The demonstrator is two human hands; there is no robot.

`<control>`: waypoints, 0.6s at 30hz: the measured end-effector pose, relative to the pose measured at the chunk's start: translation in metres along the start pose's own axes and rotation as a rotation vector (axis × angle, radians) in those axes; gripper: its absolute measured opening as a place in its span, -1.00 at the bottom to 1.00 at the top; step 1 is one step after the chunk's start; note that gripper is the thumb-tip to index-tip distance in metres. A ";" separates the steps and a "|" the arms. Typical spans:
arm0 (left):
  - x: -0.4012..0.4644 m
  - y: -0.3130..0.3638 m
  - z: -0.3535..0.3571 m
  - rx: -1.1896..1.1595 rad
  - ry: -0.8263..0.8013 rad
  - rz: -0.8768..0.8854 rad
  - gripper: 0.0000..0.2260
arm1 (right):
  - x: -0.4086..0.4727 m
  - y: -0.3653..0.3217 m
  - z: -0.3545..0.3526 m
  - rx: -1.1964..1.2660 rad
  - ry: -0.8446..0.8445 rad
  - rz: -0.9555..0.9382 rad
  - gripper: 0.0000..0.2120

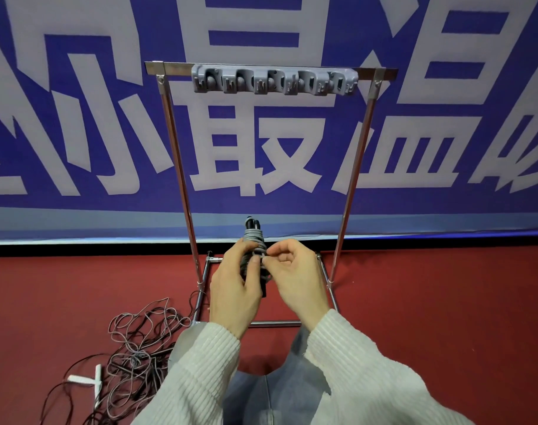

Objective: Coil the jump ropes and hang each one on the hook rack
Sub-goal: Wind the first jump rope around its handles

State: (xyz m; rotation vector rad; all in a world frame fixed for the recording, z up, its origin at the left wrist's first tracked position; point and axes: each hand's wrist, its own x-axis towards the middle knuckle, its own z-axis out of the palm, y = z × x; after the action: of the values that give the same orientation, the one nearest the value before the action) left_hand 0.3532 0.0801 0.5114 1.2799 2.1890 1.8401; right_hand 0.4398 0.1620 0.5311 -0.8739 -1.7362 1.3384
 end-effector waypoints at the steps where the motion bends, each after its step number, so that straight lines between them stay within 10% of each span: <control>1: -0.002 0.000 0.001 0.008 0.008 0.003 -0.76 | -0.003 0.001 0.002 0.016 0.024 -0.007 -0.88; 10: -0.011 0.000 -0.002 0.008 0.049 0.015 -0.87 | -0.025 0.014 0.010 -0.306 0.241 -0.411 -0.88; 18: -0.009 -0.005 -0.005 -0.171 -0.045 -0.003 -0.81 | -0.023 0.014 0.006 -0.061 0.182 -0.251 -0.84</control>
State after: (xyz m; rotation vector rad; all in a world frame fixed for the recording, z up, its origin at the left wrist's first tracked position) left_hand 0.3542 0.0714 0.5048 1.2713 1.9612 1.9282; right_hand 0.4461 0.1427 0.5132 -0.7572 -1.6883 1.0147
